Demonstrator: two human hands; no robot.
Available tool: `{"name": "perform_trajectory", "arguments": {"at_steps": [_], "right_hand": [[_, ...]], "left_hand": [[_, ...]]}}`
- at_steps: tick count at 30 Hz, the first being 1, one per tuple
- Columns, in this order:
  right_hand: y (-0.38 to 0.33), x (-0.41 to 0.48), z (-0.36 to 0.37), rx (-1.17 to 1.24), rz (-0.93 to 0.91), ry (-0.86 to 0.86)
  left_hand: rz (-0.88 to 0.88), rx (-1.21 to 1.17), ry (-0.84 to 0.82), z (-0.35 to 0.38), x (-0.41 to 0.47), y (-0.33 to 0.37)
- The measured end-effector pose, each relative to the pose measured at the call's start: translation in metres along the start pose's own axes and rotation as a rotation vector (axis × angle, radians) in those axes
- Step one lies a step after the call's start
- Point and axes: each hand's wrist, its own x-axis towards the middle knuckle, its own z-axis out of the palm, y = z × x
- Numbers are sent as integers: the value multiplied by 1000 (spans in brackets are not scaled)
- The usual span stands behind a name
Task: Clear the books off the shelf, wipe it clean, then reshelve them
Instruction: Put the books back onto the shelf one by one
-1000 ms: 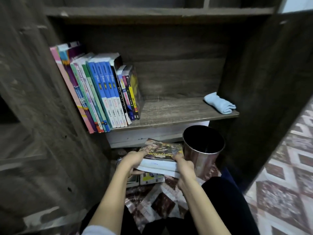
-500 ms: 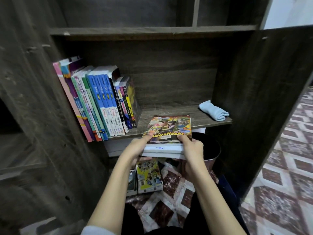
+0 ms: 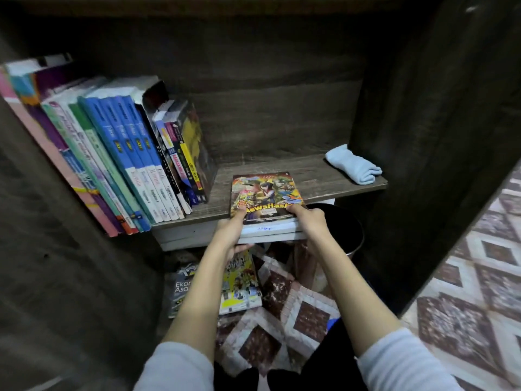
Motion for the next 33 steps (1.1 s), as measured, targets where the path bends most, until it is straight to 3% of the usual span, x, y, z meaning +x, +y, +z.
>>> {"name": "perform_trajectory", "arguments": {"at_steps": [3,7,11,16,19,21,26,33], "right_hand": [[3,20,-3,-88,24,-39],[9,32,-10,-351,-110,11],[4,13,-24,-595,-551,50],[-4,-15,-19,-842,-992,-147],[9,-12,-8,-1170,-1003,-231],[19,-8,0,-1278,-957,-189],[28,1,13,-1257,-995,66],[26,9,14,-1150,-1072,138]], "left_hand": [[-18,0,0,9,11,-4],[-18,-3,24,17,24,-2],[-27,-6,0,16,34,2],[-23,-12,-13,11,36,4],[-27,-26,-32,12,36,5],[-19,-38,-38,15,34,7],[14,19,-23,22,29,9],[64,123,-22,29,22,17]]}}
